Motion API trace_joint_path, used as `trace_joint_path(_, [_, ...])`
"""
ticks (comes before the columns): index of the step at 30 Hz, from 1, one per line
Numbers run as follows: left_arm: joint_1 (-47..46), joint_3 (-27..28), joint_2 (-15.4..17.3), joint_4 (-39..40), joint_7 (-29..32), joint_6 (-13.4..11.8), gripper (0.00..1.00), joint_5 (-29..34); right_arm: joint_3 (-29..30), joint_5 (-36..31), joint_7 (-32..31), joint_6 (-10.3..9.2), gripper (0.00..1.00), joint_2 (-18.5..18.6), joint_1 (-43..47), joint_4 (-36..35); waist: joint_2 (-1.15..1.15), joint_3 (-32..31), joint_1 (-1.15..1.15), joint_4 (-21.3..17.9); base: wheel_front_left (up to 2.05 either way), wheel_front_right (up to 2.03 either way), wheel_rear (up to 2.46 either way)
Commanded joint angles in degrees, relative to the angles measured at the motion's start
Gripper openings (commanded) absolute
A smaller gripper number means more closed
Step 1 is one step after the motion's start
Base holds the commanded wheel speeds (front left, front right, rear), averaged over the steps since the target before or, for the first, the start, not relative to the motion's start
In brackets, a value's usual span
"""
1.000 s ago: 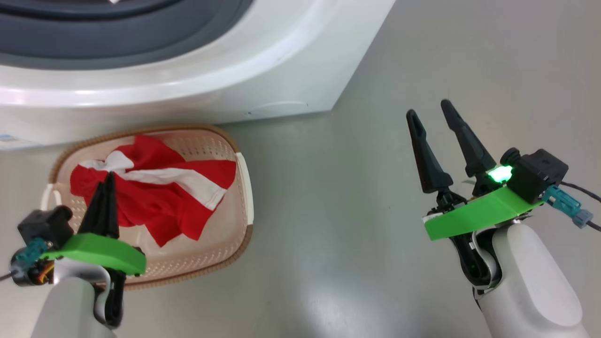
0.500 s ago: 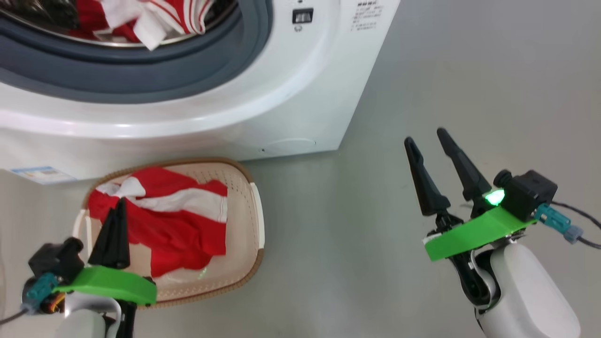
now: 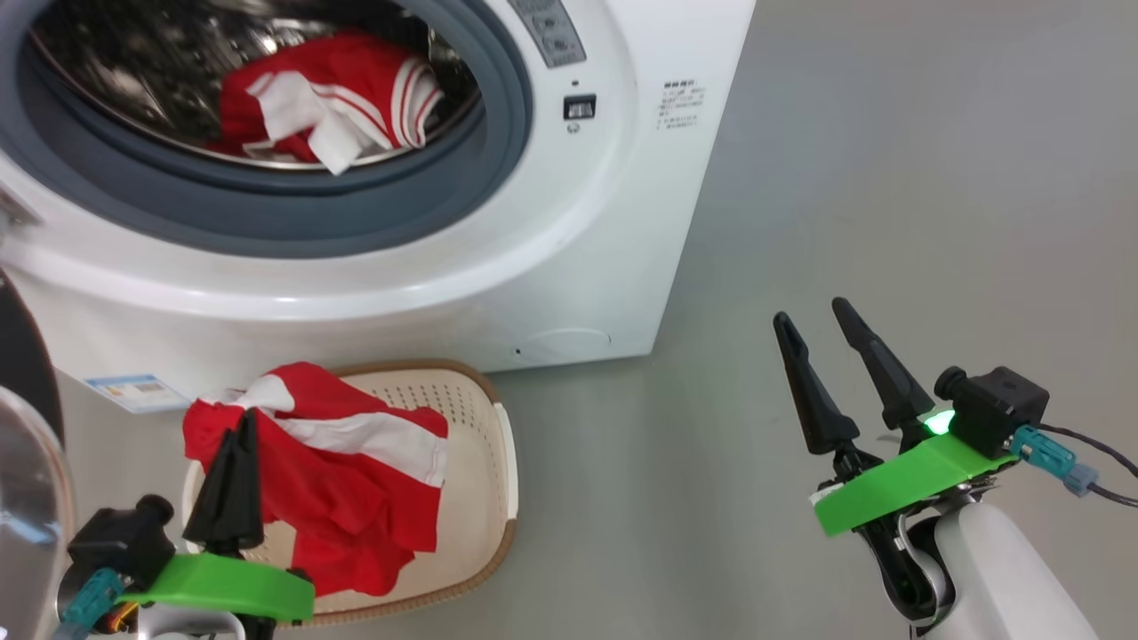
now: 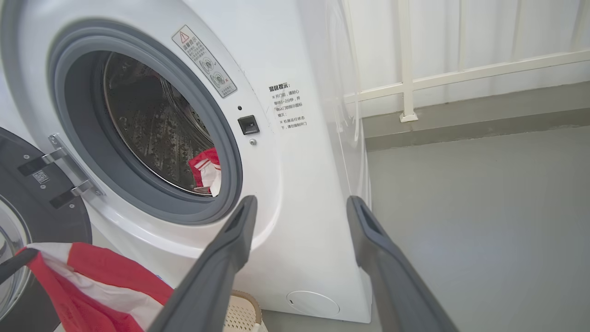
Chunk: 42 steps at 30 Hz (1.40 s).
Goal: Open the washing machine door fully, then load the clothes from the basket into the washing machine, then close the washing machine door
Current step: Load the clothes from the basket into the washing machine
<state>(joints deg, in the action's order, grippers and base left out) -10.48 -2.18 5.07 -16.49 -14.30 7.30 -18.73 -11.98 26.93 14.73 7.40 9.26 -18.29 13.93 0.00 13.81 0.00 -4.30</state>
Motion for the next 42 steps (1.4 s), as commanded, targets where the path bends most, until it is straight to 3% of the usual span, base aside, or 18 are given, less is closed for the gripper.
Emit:
trace_joint_path(1, [0.3,1.7,0.9,2.1,-0.7,0.0,0.0,0.8,-0.9,0.6,0.3,0.09,1.0,0.2,0.9,-1.3,0.0,-2.0,0.0,0.5,0.0,0.0,0.0])
trace_joint_path(21, [6.0,1.0,1.0,15.1,0.8,-1.8,0.0,0.7,0.4,1.0,0.3,0.09,1.0,1.4,4.2,-1.3,0.0,-7.0,0.0,2.2,0.0,0.0,0.0])
trace_joint_path(42, [7.0,0.4,1.5,16.9,1.0,-2.3,0.0,-0.7,-0.3,1.0,0.3,0.09,1.0,2.0,4.7,-1.1,0.0,-7.7,0.0,2.7,0.0,0.0,0.0])
